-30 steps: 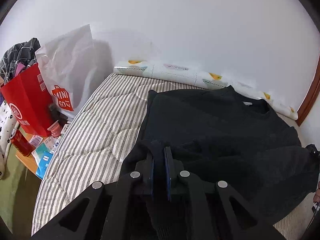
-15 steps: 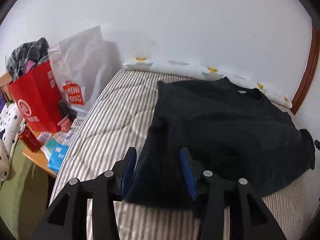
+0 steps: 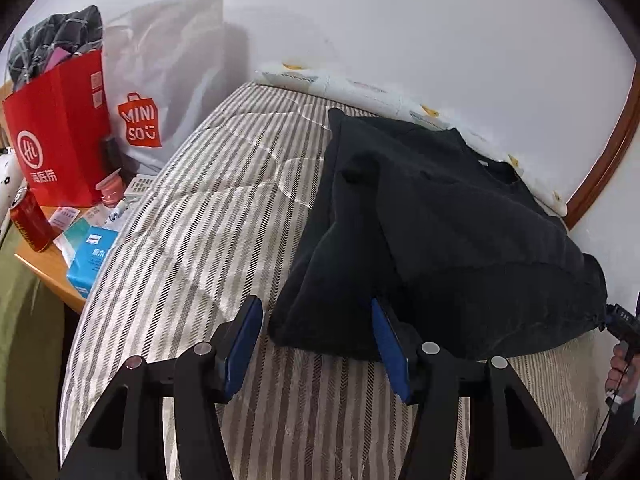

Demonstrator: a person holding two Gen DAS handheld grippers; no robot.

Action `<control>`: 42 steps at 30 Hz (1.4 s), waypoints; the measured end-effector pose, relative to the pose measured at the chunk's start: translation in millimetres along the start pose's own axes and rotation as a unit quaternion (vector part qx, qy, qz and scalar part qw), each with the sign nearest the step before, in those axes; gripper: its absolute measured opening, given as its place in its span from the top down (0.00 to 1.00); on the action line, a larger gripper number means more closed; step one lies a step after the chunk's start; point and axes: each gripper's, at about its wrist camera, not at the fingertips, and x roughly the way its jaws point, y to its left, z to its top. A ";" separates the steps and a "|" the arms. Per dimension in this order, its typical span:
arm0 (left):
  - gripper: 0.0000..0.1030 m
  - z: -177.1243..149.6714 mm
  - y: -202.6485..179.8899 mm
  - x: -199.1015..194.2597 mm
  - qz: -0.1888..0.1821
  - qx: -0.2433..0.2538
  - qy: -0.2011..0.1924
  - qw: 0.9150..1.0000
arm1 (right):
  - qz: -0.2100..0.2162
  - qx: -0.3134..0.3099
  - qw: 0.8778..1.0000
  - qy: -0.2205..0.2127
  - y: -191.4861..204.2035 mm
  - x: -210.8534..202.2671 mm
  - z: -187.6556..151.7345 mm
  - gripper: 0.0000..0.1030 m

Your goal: Fold small clothes

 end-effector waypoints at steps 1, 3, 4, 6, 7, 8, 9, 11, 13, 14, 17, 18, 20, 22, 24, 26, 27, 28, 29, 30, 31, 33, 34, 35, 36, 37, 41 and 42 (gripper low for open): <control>0.48 1.6 -0.5 4.3 0.001 0.001 0.003 1.000 | -0.002 0.000 1.000 0.004 1.2 3.5 1.4 0.56; 0.48 4.4 -1.0 11.5 -0.009 -0.003 0.007 1.000 | -0.002 -0.001 1.000 0.008 3.4 10.0 3.3 0.56; 0.48 5.4 -0.8 14.5 -0.013 -0.007 0.010 1.000 | -0.002 -0.002 1.000 0.010 5.0 12.7 4.3 0.56; 0.48 6.5 -1.2 16.9 -0.017 -0.011 0.005 1.000 | 0.000 -0.003 1.000 0.011 6.3 16.7 5.9 0.56; 0.48 6.6 -2.1 17.8 -0.016 -0.010 0.004 1.000 | 0.001 -0.004 1.000 0.011 7.0 18.7 5.8 0.58; 0.50 6.0 -3.2 17.5 -0.013 -0.009 0.000 1.000 | 0.010 -0.012 1.000 0.009 9.1 19.5 5.7 0.63; 0.53 5.3 -3.9 17.2 -0.012 -0.008 -0.002 1.000 | 0.022 -0.019 1.000 0.009 10.9 19.7 5.3 0.77; 0.69 3.3 -5.7 16.3 -0.011 -0.011 -0.007 1.000 | 0.014 -0.034 0.999 0.001 14.8 16.6 3.7 0.81; 0.84 1.0 -9.5 11.7 -0.016 -0.007 -0.012 1.000 | 0.018 -0.036 0.999 -0.005 14.6 11.5 2.1 0.85; 0.86 -0.2 -12.2 7.5 -0.010 -0.001 -0.017 1.000 | 0.031 -0.024 0.999 -0.007 10.8 9.4 1.8 0.85; 0.88 -5.2 -15.9 -4.7 -0.006 0.009 -0.026 1.000 | 0.063 0.013 0.998 -0.004 -5.6 2.5 -0.7 0.88; 0.88 -6.7 -15.6 -8.5 -0.009 0.007 -0.025 1.000 | 0.069 0.017 0.997 -0.004 -7.6 -0.3 -2.3 0.89; 0.88 -11.0 -14.9 -18.0 -0.014 0.003 -0.023 1.000 | 0.067 0.011 0.998 -0.004 -6.8 -8.2 -7.4 0.89; 0.88 -16.5 -15.0 -27.2 -0.017 0.003 -0.021 1.000 | 0.063 0.006 0.998 -0.005 -5.1 -16.1 -11.2 0.89; 0.88 -26.9 -15.3 -38.8 -0.015 0.011 -0.022 1.000 | 0.063 -0.001 0.998 -0.004 -5.4 -24.5 -16.4 0.89; 0.88 -36.6 -14.7 -46.1 -0.016 0.013 -0.019 1.000 | 0.061 -0.009 0.998 -0.003 -7.9 -34.2 -24.8 0.89; 0.88 -43.3 -14.6 -50.5 -0.017 0.014 -0.017 1.000 | 0.056 -0.015 0.998 -0.001 -9.1 -40.6 -31.1 0.89; 0.88 -50.0 -14.5 -55.1 -0.018 0.016 -0.016 1.000 | 0.055 -0.018 0.998 -0.002 -10.8 -45.8 -36.0 0.89; 0.88 -55.6 -14.2 -59.5 -0.019 0.017 -0.017 1.000 | 0.053 -0.019 0.998 -0.001 -13.3 -51.1 -42.2 0.89; 0.88 -62.0 -13.9 -63.8 -0.020 0.017 -0.015 1.000 | 0.053 -0.019 0.998 -0.001 -16.3 -56.1 -48.3 0.89; 0.88 -68.1 -13.6 -67.5 -0.023 0.015 -0.013 1.000 | 0.053 -0.019 0.998 -0.001 -19.9 -61.9 -55.0 0.89; 0.88 -79.6 -12.8 -75.7 -0.029 0.013 -0.011 0.999 | 0.052 -0.016 0.999 -0.002 -24.8 -69.2 -63.9 0.89; 0.88 -83.8 -12.8 -78.8 -0.031 0.012 -0.010 0.999 | 0.049 -0.015 0.999 -0.003 -27.8 -74.4 -69.9 0.89; 0.88 -88.5 -13.7 -82.1 -0.032 0.013 -0.010 0.999 | 0.047 -0.014 0.999 -0.004 -29.7 -77.1 -73.7 0.89; 0.88 -93.1 -15.5 -85.7 -0.030 0.018 -0.010 0.999 | 0.045 -0.014 0.999 -0.005 -31.2 -80.0 -77.3 0.89; 0.88 -97.1 -18.0 -89.1 -0.027 0.025 -0.010 0.999 | 0.040 -0.014 0.999 -0.003 -32.6 -82.8 -81.1 0.89; 0.87 -104.4 -27.3 -97.5 -0.015 0.052 -0.013 0.998 | 0.011 -0.022 1.000 -0.006 -32.7 -90.4 -86.1 0.87; 0.86 -104.6 -28.5 -99.5 -0.009 0.055 -0.015 0.998 | 0.001 -0.024 1.000 -0.007 -31.8 -92.6 -86.0 0.87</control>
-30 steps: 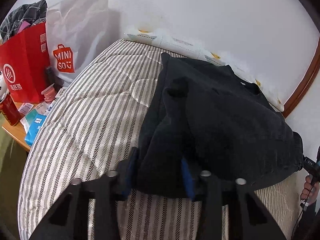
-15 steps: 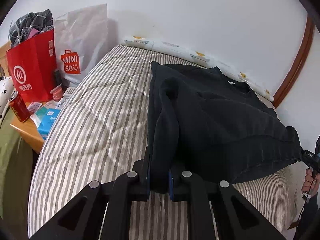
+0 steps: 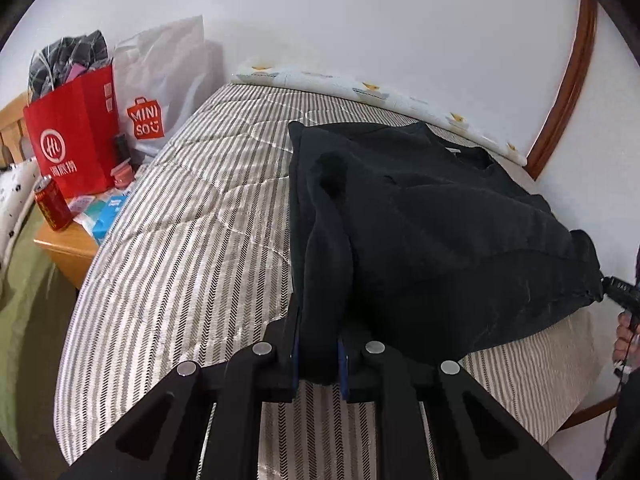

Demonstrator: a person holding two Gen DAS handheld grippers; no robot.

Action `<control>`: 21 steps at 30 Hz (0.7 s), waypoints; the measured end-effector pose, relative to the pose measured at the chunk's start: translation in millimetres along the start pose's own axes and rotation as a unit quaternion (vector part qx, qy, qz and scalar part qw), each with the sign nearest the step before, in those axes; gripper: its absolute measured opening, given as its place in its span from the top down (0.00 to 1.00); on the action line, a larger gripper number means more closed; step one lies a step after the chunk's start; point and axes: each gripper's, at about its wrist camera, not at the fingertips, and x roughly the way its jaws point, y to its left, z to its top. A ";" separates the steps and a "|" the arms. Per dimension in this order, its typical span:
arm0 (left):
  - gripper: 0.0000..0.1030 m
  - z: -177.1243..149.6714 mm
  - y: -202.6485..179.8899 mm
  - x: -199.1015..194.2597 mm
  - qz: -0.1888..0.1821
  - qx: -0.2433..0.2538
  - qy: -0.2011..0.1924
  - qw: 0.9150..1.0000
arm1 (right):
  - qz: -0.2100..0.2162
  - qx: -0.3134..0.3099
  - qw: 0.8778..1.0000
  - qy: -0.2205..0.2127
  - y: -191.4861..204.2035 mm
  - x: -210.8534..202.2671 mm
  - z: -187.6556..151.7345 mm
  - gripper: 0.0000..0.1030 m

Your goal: Fold small clothes

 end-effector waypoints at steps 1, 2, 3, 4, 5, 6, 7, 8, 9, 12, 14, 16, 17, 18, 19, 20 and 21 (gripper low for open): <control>0.86 0.2 -0.1 -1.5 0.001 -0.002 0.000 1.000 | -0.009 -0.004 1.000 -0.004 2.0 -5.9 0.2 0.84; 0.85 1.3 0.6 -3.4 0.000 -0.007 0.001 1.000 | -0.014 -0.007 1.000 -0.011 3.5 -11.5 -0.4 0.83; 0.85 2.4 1.9 -5.7 0.000 -0.011 0.000 1.000 | -0.020 -0.009 1.000 -0.018 4.4 -17.5 -1.1 0.83; 0.84 3.8 3.8 -9.6 -0.002 -0.017 -0.005 1.000 | -0.027 -0.011 0.999 -0.022 7.4 -22.8 0.2 0.77; 0.83 4.7 4.7 -12.7 -0.004 -0.021 -0.008 1.000 | -0.029 -0.011 0.999 -0.025 9.2 -27.3 -0.2 0.73; 0.82 6.4 6.1 -17.9 -0.011 -0.025 -0.014 1.000 | -0.027 -0.012 0.999 -0.029 11.3 -32.5 -1.4 0.68; 0.79 7.4 6.8 -23.0 -0.020 -0.028 -0.020 0.999 | -0.024 -0.014 0.999 -0.034 14.6 -39.7 -3.4 0.66; 0.74 8.2 6.8 -28.3 -0.031 -0.031 -0.027 0.999 | -0.022 -0.017 0.999 -0.038 17.0 -43.8 -5.1 0.65; 0.72 8.6 5.8 -32.5 -0.040 -0.031 -0.031 0.998 | -0.021 -0.020 0.999 -0.041 20.4 -47.8 -6.3 0.65; 0.62 7.7 -3.0 -43.8 -0.065 -0.016 -0.048 0.997 | -0.014 -0.034 0.998 -0.060 34.4 -60.7 -12.5 0.58; 0.62 4.3 -13.0 -45.2 -0.066 -0.001 -0.050 0.997 | -0.003 -0.045 0.997 -0.066 45.7 -62.3 -18.6 0.50; 0.62 -1.7 -23.3 -40.2 -0.083 0.012 -0.041 0.996 | -0.001 -0.048 0.997 -0.061 51.0 -58.6 -24.1 0.49; 0.62 -4.8 -26.6 -38.4 -0.089 0.017 -0.037 0.995 | 0.001 -0.049 0.997 -0.056 53.5 -54.4 -27.4 0.49; 0.62 -8.1 -31.2 -34.4 -0.093 0.023 -0.031 0.995 | 0.002 -0.049 0.998 -0.048 55.1 -48.9 -30.7 0.49; 0.62 -11.2 -34.6 -29.8 -0.093 0.028 -0.026 0.995 | 0.003 -0.049 0.998 -0.043 56.6 -45.0 -33.6 0.49; 0.62 -13.6 -37.2 -25.0 -0.094 0.030 -0.019 0.995 | 0.003 -0.049 0.998 -0.040 58.0 -41.9 -35.7 0.49; 0.62 -15.8 -38.8 -19.1 -0.095 0.029 -0.009 0.995 | 0.003 -0.049 0.998 -0.037 59.2 -38.5 -38.3 0.49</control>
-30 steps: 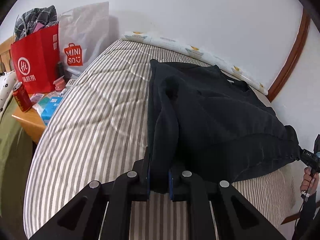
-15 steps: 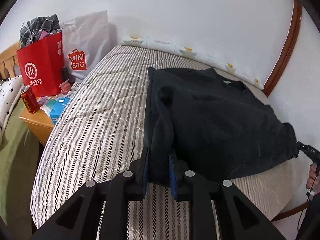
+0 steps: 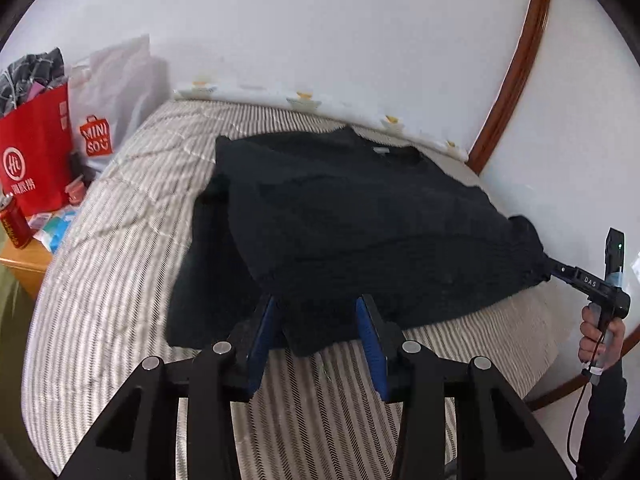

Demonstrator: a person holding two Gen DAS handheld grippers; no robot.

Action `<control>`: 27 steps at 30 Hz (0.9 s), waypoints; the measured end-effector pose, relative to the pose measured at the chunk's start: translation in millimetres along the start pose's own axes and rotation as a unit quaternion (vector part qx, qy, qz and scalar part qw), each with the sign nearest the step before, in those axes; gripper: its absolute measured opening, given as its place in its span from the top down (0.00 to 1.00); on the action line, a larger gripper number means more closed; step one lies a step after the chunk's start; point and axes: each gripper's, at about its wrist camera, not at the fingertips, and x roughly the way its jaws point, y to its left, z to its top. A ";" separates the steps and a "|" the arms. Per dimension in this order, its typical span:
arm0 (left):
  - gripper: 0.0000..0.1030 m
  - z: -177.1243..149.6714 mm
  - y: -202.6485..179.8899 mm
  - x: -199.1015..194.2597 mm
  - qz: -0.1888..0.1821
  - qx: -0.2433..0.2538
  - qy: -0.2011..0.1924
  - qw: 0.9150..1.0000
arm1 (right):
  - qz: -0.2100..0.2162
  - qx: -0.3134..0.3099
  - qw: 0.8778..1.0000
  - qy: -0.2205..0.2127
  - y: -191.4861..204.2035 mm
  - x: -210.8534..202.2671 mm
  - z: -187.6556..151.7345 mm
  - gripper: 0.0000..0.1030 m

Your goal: Fold small clothes

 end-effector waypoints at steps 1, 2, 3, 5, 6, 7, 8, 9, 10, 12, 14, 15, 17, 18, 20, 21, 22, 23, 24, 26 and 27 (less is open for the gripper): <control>0.62 -0.9 0.8 6.0 -0.001 -0.005 0.009 1.000 | 0.000 0.000 1.000 0.001 1.4 2.2 -1.7 0.49; 0.62 -1.6 2.6 12.6 0.000 -0.013 0.019 1.000 | 0.001 -0.002 1.000 0.000 2.8 3.8 -3.5 0.49; 0.62 -1.9 3.7 16.1 0.001 -0.016 0.022 1.000 | 0.002 -0.004 1.000 -0.001 2.7 5.6 -4.2 0.49; 0.62 -0.8 6.5 22.3 0.004 -0.021 0.025 0.999 | -0.005 -0.006 1.000 0.000 4.2 11.0 -5.0 0.49; 0.63 0.5 8.0 25.8 0.001 -0.025 0.027 0.999 | -0.006 -0.006 1.000 0.001 3.5 13.5 -5.2 0.49; 0.63 1.0 9.2 27.8 -0.003 -0.028 0.028 0.999 | -0.006 -0.005 1.000 0.004 2.9 17.2 -5.0 0.49; 0.63 1.5 9.6 29.8 -0.006 -0.030 0.029 0.999 | -0.006 -0.003 1.000 0.006 2.0 21.0 -4.4 0.49; 0.63 2.3 9.8 32.3 -0.005 -0.029 0.031 0.999 | -0.004 -0.001 1.000 0.009 1.6 24.4 -3.6 0.49; 0.63 1.9 9.5 33.5 -0.002 -0.027 0.032 0.999 | -0.002 -0.001 1.000 0.010 1.3 27.2 -2.8 0.49; 0.75 2.2 9.7 34.1 0.004 -0.025 0.031 0.999 | -0.001 0.002 1.000 0.006 2.0 29.9 -0.1 0.55; 0.87 3.6 9.5 29.3 0.004 -0.021 0.027 0.999 | -0.004 -0.002 1.000 -0.002 5.0 27.8 3.3 0.76; 0.88 6.1 9.5 24.4 -0.004 -0.017 0.020 1.000 | -0.002 -0.005 1.000 -0.006 6.6 25.8 5.3 0.85; 0.90 10.7 11.0 16.7 -0.008 -0.016 0.003 1.000 | 0.010 -0.005 1.000 -0.021 7.2 19.8 12.4 0.86; 0.91 15.8 12.7 11.7 -0.013 -0.019 -0.008 1.000 | 0.017 -0.001 0.999 -0.027 6.3 17.7 17.1 0.86; 0.93 24.7 16.2 8.0 -0.020 -0.029 -0.021 0.999 | 0.027 0.009 0.999 -0.039 4.4 14.5 26.0 0.88; 0.93 30.4 18.7 5.7 -0.024 -0.035 -0.030 0.999 | 0.034 0.020 0.998 -0.049 2.6 12.6 32.1 0.93; 0.93 34.7 19.9 6.5 -0.024 -0.038 -0.035 0.998 | 0.042 0.029 0.997 -0.053 1.2 12.7 37.9 0.94; 0.93 39.2 21.0 6.9 -0.022 -0.040 -0.040 0.998 | 0.049 0.035 0.997 -0.054 0.5 13.7 42.4 0.94; 0.93 45.1 21.7 8.8 -0.017 -0.040 -0.046 0.998 | 0.054 0.040 0.996 -0.057 0.5 15.9 47.4 0.94; 0.94 55.2 22.5 15.0 -0.012 -0.039 -0.052 0.998 | 0.052 0.041 0.996 -0.059 2.6 22.2 57.1 0.95; 0.94 61.9 23.6 18.5 -0.010 -0.041 -0.055 0.998 | 0.053 0.040 0.996 -0.060 4.3 24.9 61.5 0.95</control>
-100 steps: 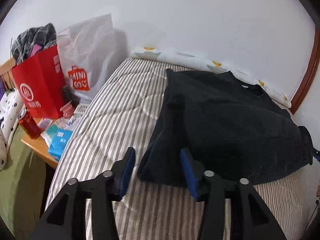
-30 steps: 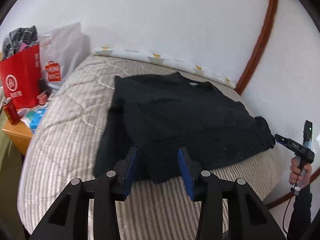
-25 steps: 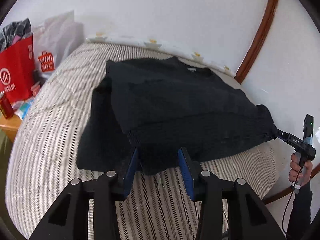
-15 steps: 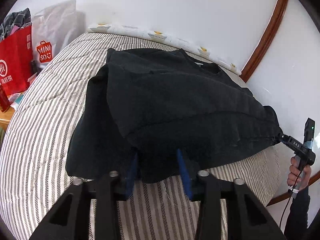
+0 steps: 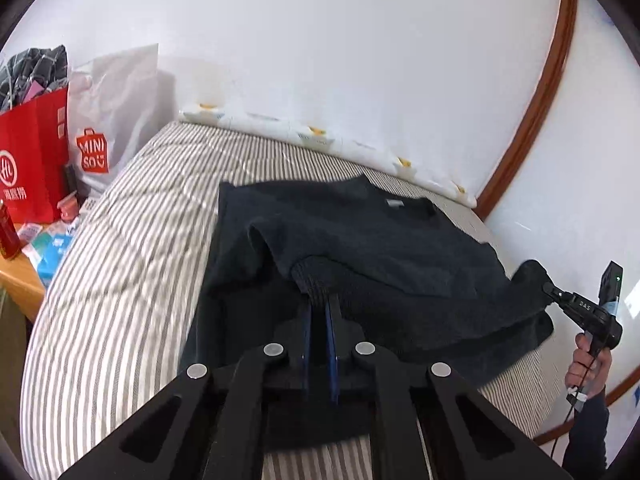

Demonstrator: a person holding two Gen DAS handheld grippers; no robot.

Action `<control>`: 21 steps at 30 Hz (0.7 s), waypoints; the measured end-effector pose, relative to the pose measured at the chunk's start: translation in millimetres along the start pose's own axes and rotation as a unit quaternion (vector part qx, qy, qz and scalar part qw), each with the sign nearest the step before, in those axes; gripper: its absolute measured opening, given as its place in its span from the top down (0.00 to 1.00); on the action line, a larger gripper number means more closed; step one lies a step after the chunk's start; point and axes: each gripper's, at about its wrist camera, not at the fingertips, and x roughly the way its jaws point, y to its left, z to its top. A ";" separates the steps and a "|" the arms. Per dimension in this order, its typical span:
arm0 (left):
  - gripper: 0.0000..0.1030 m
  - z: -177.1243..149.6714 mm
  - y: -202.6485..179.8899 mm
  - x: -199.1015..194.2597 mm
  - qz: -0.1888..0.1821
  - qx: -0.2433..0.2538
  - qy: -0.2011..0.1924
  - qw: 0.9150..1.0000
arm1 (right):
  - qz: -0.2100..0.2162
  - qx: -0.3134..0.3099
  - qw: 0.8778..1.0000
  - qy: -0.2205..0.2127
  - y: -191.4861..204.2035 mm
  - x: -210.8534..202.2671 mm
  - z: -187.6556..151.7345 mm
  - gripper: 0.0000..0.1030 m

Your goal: Fold small clothes

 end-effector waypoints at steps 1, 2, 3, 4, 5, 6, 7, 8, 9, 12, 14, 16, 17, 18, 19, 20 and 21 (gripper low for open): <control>0.94 4.7 0.6 2.9 0.001 -0.002 -0.002 1.000 | 0.003 -0.001 1.000 -0.003 1.9 3.5 5.6 0.95; 0.94 10.2 1.4 6.5 0.002 -0.005 -0.005 1.000 | 0.004 -0.001 1.000 -0.005 2.5 5.7 8.9 0.95; 0.94 14.6 1.8 9.5 0.003 -0.007 -0.007 1.000 | 0.007 0.000 1.000 -0.009 3.9 10.0 15.3 0.95; 0.94 19.7 2.6 13.3 0.002 -0.010 -0.010 1.000 | 0.008 0.000 1.000 -0.011 3.3 12.2 18.5 0.95; 0.94 22.9 3.7 16.5 0.002 -0.011 -0.011 1.000 | 0.010 0.002 1.000 -0.012 3.0 16.8 23.6 0.95; 0.94 27.2 5.1 22.0 0.005 -0.013 -0.010 1.000 | 0.009 0.003 1.000 -0.013 3.0 22.8 28.9 0.95; 0.94 30.3 5.9 27.3 0.007 -0.013 -0.009 1.000 | 0.008 0.004 1.000 -0.012 2.1 28.1 32.6 0.95; 0.94 33.1 7.3 33.3 0.010 -0.013 -0.007 1.000 | 0.008 0.005 1.000 -0.011 1.4 32.8 35.1 0.95; 0.94 36.4 9.0 41.8 0.016 -0.015 -0.004 1.000 | 0.007 0.006 1.000 -0.007 0.6 40.2 38.2 0.95; 0.94 41.0 10.7 59.7 0.027 -0.017 0.007 0.999 | -0.003 0.011 1.000 0.008 -1.2 64.9 44.4 0.95; 0.93 42.8 11.1 72.2 0.038 -0.012 0.014 0.999 | -0.010 0.009 1.000 0.016 -1.5 79.9 46.6 0.95; 0.93 43.6 12.8 80.9 0.039 -0.016 0.022 0.999 | -0.023 0.000 0.999 0.023 -1.1 92.4 47.2 0.95; 0.93 44.0 14.1 85.6 0.039 -0.019 0.028 0.999 | -0.028 -0.002 0.999 0.027 -0.7 96.4 47.2 0.95; 0.93 44.0 15.2 88.1 0.040 -0.021 0.031 0.999 | -0.031 -0.002 0.999 0.030 -0.7 99.9 47.2 0.95; 0.93 44.4 16.5 90.4 0.039 -0.022 0.035 0.998 | -0.034 -0.003 0.999 0.034 -0.6 103.3 47.1 0.94; 0.93 44.6 17.6 91.7 0.038 -0.024 0.038 0.998 | -0.038 -0.006 0.999 0.036 -0.8 104.9 47.4 0.94; 0.93 45.3 19.1 91.1 0.032 -0.027 0.043 0.998 | -0.042 -0.008 0.998 0.038 -0.9 104.5 48.0 0.89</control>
